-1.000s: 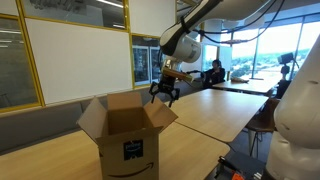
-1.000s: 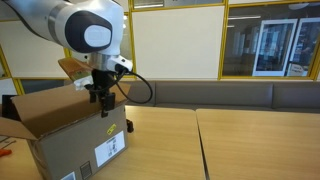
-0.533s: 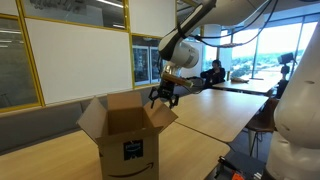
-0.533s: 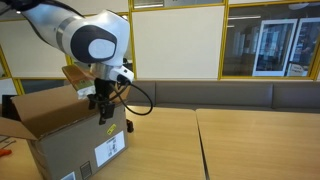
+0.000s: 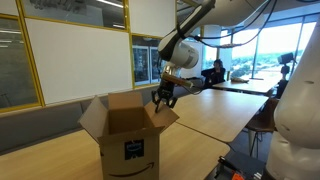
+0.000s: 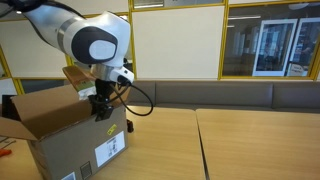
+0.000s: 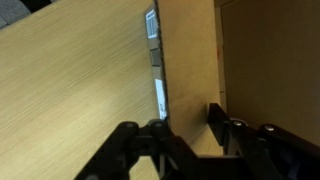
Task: Put the measuring tape, turnip plushie and the rope in the box respectively then move the box to the right, then put the black object in the box
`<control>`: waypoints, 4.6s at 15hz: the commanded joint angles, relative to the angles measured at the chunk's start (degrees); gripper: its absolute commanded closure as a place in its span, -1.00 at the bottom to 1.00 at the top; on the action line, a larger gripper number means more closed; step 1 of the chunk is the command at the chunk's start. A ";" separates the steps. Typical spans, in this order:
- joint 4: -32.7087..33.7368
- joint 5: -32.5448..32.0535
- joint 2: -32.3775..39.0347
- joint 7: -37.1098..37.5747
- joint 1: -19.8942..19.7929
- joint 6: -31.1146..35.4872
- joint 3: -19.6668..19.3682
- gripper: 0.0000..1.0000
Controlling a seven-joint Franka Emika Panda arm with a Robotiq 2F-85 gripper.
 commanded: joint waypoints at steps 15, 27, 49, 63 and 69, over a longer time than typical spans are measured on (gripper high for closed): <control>0.73 -3.74 -5.56 0.12 -3.48 -0.88 -2.61 0.73; 0.80 -12.30 -11.38 1.80 -10.08 -0.85 -5.82 0.73; 12.86 -25.01 -7.15 16.08 -2.11 0.87 13.81 0.22; 32.88 -38.53 17.82 23.15 10.07 0.09 16.09 -1.00; 36.42 -39.66 24.52 22.88 15.22 -0.67 13.49 -1.00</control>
